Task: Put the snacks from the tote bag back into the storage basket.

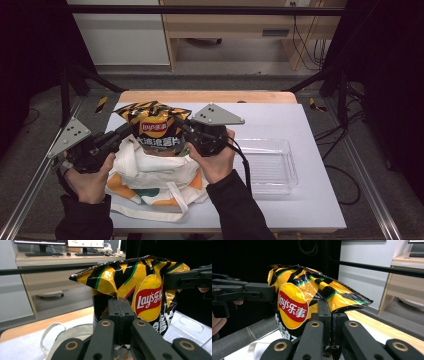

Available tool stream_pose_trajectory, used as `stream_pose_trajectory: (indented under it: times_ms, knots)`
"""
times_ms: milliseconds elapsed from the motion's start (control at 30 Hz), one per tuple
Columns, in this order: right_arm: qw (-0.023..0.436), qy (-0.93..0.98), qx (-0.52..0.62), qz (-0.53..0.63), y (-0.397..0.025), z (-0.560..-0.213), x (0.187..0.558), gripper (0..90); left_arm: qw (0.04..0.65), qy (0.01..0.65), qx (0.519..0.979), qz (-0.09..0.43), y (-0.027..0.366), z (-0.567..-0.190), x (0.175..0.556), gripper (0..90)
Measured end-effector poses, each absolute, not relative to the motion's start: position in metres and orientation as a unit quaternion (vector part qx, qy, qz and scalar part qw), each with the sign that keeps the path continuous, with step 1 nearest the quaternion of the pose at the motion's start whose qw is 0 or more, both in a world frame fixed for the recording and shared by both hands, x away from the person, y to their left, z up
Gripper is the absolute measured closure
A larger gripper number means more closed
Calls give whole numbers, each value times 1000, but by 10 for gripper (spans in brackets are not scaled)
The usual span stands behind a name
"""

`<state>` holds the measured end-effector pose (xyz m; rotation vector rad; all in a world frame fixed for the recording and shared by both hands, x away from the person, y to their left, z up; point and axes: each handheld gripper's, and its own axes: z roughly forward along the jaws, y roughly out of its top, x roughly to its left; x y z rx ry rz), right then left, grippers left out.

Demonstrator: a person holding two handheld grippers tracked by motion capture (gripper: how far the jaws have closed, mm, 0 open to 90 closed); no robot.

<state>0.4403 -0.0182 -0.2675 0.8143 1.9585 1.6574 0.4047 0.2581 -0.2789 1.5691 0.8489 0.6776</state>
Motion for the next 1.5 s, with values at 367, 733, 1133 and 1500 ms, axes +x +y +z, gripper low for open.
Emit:
stream_pose_trajectory:
  times_ms: [367, 733, 1133, 1500]
  knots:
    - [233, 702, 302, 602, -51, -259, 432, 891, 585, 343, 679, 280, 226, -271, 407, 900]
    - [243, 691, 314, 604, -90, -257, 425, 892, 590, 325, 690, 266, 190, -266, 411, 900]
    - [260, 677, 333, 602, -136, -257, 417, 891, 592, 304, 700, 256, 144, -267, 420, 900]
    - [263, 666, 354, 601, -174, -269, 420, 890, 587, 299, 711, 245, 105, -276, 430, 900]
